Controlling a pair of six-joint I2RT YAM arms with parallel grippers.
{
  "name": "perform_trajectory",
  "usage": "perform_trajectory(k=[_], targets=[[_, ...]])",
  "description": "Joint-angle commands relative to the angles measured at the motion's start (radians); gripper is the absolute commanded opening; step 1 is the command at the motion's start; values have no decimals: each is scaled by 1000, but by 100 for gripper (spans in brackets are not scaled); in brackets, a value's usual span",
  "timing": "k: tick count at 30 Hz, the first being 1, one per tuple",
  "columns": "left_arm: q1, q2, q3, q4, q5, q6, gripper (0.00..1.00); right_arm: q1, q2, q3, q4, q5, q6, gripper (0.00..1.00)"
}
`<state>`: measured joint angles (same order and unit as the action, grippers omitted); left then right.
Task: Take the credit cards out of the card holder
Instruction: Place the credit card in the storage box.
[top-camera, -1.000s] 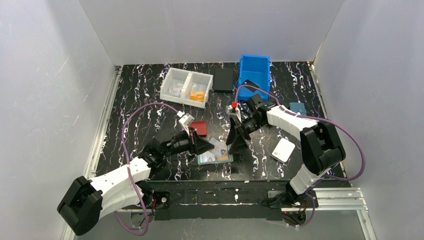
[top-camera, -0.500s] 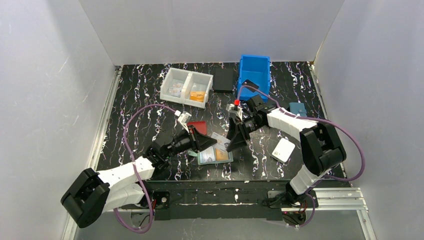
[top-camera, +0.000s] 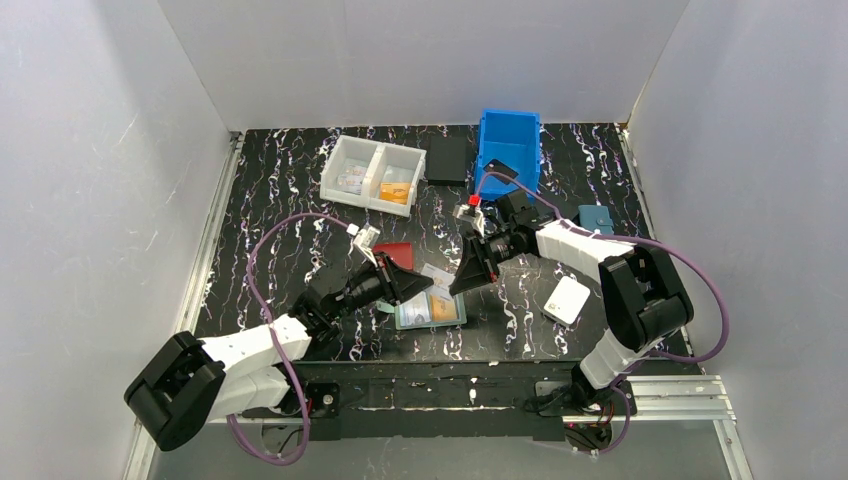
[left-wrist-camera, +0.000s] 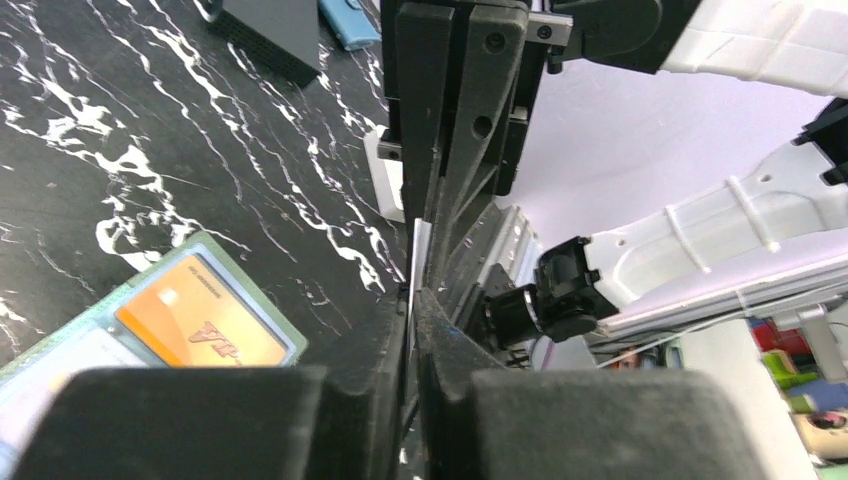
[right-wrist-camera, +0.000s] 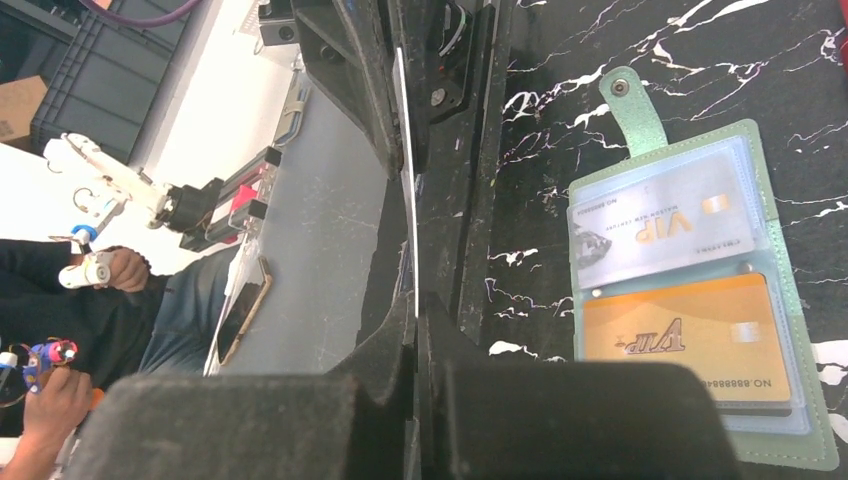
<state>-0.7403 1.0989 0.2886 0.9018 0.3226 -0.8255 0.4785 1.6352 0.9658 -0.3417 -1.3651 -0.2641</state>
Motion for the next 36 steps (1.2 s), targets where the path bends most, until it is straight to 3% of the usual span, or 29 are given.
perform_trajectory(k=[1,5,11,16,21,24,36], targets=[[-2,-41,-33,15,-67,-15,26,-3,-50,-1,68,26,43,1],[37,-126,-42,-87,-54,-8,61,-3,-57,-1,50,71,24,1],[156,-390,-21,-378,-8,44,98,-3,-55,51,-157,146,-178,1],[179,-464,64,-595,23,121,98,2,-46,67,-214,170,-231,1],[180,-334,228,-768,167,274,98,28,-21,100,-301,214,-315,1],[163,-273,353,-942,162,424,98,37,-14,109,-322,226,-333,1],[-158,-176,472,-1021,-55,1018,98,64,13,140,-401,246,-408,1]])
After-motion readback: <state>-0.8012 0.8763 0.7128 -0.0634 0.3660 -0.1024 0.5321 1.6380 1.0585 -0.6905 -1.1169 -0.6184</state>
